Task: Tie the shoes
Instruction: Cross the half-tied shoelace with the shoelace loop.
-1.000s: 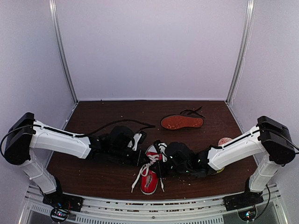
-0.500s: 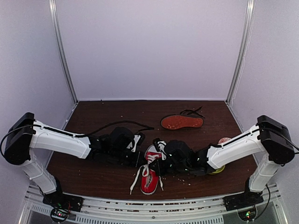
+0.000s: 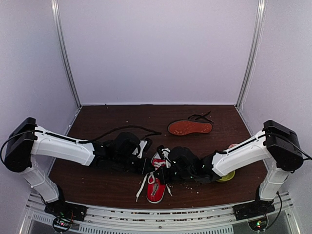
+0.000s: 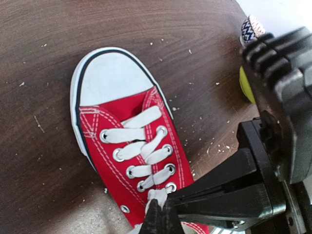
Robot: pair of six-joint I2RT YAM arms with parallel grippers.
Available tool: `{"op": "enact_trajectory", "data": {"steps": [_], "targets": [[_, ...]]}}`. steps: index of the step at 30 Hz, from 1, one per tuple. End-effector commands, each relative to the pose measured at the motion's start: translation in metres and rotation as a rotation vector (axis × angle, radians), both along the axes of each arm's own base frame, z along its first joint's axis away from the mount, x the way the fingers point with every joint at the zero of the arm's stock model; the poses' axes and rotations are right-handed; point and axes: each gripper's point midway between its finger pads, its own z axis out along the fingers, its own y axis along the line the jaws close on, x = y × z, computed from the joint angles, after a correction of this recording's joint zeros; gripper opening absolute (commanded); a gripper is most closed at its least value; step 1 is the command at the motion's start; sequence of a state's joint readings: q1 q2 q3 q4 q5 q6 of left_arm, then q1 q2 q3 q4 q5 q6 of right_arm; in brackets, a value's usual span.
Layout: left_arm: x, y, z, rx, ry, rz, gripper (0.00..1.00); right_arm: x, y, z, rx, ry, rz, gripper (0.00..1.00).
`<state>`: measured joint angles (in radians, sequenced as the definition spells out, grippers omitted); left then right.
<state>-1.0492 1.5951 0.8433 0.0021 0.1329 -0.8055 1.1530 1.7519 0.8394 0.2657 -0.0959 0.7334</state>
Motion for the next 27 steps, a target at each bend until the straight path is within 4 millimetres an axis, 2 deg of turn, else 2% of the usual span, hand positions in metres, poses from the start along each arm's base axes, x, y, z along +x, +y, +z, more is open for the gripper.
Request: {"op": "enact_trajectory", "data": {"steps": [1, 6, 11, 13, 21, 23, 27], "targets": [[-0.005, -0.015, 0.013, -0.081, -0.016, -0.052, 0.0, 0.007, -0.001, -0.002, -0.01, -0.005, -0.031, 0.0], [-0.018, -0.018, 0.009, -0.087, -0.002, -0.107, 0.0, 0.011, -0.007, -0.005, -0.021, 0.0, -0.058, 0.0], [-0.021, -0.01, 0.001, -0.055, 0.006, -0.095, 0.0, 0.011, -0.011, -0.006, -0.016, 0.002, -0.066, 0.0], [-0.017, -0.004, 0.004, -0.037, -0.013, -0.069, 0.01, 0.01, -0.011, -0.006, -0.014, 0.003, -0.064, 0.0], [0.011, 0.016, 0.026, -0.005, -0.106, 0.041, 0.28, 0.01, -0.013, -0.007, -0.009, 0.007, -0.064, 0.0], [0.018, 0.022, 0.026, 0.0, -0.111, 0.066, 0.3, 0.009, -0.013, -0.008, -0.01, 0.008, -0.062, 0.0], [0.026, 0.025, 0.014, 0.028, -0.087, 0.086, 0.3, 0.009, -0.014, -0.007, -0.009, 0.006, -0.063, 0.0]]}}
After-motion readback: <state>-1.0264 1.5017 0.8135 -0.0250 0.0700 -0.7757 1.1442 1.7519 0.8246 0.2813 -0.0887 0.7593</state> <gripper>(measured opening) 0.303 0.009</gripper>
